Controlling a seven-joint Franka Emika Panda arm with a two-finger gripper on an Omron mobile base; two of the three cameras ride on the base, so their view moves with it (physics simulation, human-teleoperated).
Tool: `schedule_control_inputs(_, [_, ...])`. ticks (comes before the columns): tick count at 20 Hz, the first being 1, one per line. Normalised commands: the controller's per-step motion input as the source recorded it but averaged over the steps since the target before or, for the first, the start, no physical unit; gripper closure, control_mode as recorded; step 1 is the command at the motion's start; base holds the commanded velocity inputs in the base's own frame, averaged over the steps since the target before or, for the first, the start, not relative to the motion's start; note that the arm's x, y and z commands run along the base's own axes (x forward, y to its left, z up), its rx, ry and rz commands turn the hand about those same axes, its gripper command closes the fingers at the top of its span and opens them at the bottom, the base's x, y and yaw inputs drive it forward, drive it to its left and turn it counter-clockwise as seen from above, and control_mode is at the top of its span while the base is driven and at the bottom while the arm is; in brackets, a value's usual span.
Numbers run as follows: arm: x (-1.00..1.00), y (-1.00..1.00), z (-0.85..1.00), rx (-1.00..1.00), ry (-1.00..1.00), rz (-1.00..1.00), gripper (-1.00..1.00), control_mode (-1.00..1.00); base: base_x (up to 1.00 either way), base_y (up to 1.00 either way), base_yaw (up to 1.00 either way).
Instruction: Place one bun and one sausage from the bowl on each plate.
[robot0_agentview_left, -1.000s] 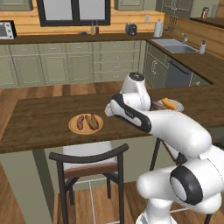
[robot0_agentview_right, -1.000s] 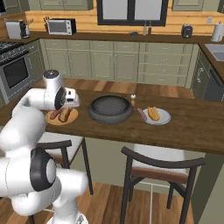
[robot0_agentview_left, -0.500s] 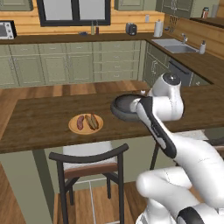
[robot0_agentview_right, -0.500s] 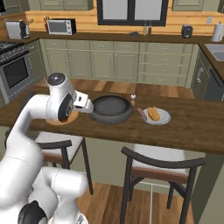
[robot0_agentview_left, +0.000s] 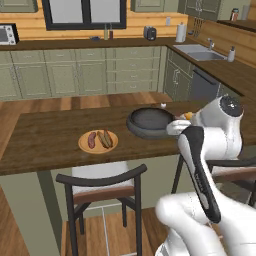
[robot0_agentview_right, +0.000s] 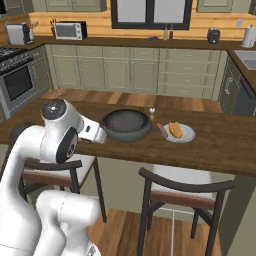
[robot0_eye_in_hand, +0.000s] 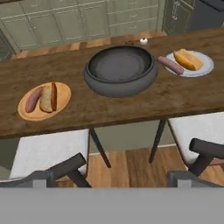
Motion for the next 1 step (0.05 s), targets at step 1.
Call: schedule_control_inputs(1, [-0.31,-0.09,0.49,-0.02,-0.27,-0.03,-1.00,-1.00,0.00,0.00,0.00])
